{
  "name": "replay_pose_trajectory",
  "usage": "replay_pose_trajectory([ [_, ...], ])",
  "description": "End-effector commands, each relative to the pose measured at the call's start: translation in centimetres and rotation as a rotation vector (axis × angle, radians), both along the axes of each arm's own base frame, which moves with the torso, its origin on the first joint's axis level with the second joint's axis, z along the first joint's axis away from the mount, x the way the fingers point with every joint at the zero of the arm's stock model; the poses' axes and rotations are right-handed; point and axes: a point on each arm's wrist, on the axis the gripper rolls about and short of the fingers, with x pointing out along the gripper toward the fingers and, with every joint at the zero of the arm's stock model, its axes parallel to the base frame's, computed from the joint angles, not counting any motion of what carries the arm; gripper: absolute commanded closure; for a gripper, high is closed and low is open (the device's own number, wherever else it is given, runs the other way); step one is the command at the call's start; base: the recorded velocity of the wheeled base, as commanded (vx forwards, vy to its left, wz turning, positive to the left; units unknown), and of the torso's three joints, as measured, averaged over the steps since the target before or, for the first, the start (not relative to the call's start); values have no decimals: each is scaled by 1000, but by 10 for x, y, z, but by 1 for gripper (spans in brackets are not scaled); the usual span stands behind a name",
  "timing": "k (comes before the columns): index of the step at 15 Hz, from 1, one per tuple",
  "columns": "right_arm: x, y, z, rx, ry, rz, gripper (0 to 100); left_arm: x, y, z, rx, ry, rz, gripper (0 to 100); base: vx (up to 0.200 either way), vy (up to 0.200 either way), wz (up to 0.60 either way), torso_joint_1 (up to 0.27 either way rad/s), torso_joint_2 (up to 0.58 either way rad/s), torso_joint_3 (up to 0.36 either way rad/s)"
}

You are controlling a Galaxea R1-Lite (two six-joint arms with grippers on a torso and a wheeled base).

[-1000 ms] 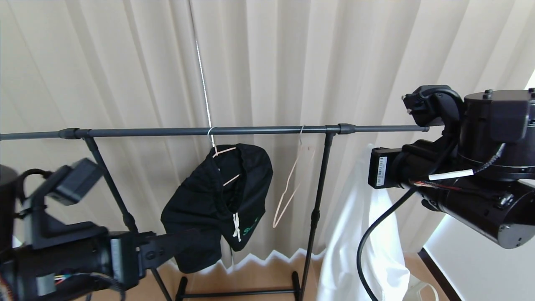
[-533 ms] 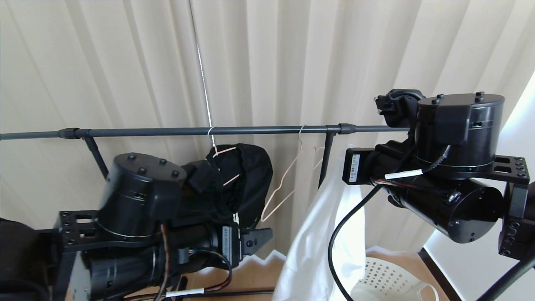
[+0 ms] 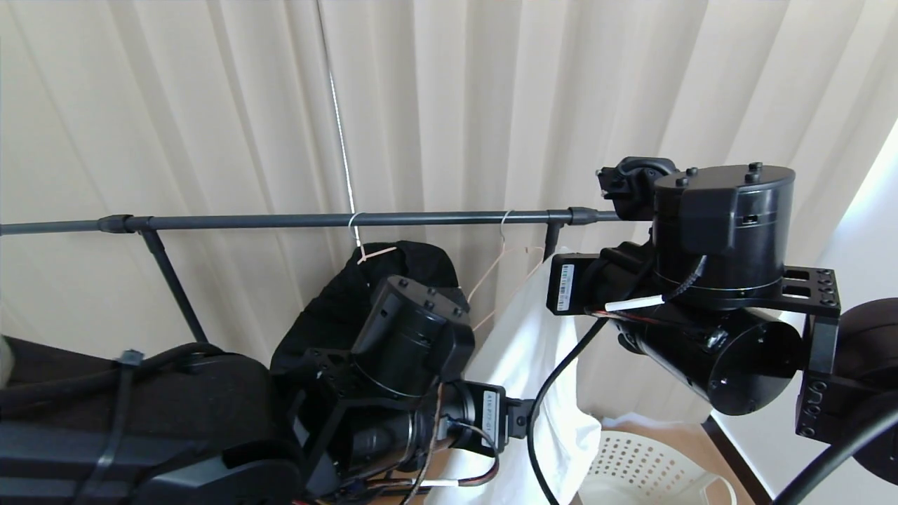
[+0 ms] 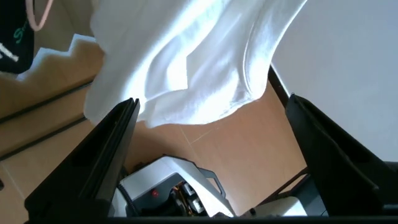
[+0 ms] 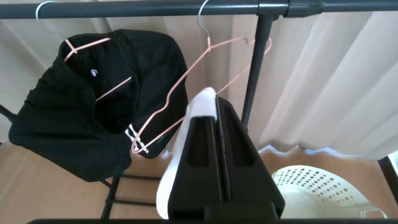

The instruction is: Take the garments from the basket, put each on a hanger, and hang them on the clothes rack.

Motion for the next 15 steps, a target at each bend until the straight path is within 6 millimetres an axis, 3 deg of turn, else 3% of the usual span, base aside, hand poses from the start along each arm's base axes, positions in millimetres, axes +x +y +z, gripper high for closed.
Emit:
replay_pose_trajectory([
  [1, 1, 2, -2, -5, 2, -6, 100, 6, -19, -13, 11, 4, -15, 0, 0, 0, 0, 0, 0, 0],
  [4, 1, 5, -3, -14, -3, -25, 100, 8, -34, -8, -25, -21, -36, 0, 0, 0, 0, 0, 0, 0],
  [15, 1, 6, 0, -9, -18, -61, 100, 13, -50, 6, -120, -19, 36, 0, 0, 0, 0, 0, 0, 0],
])
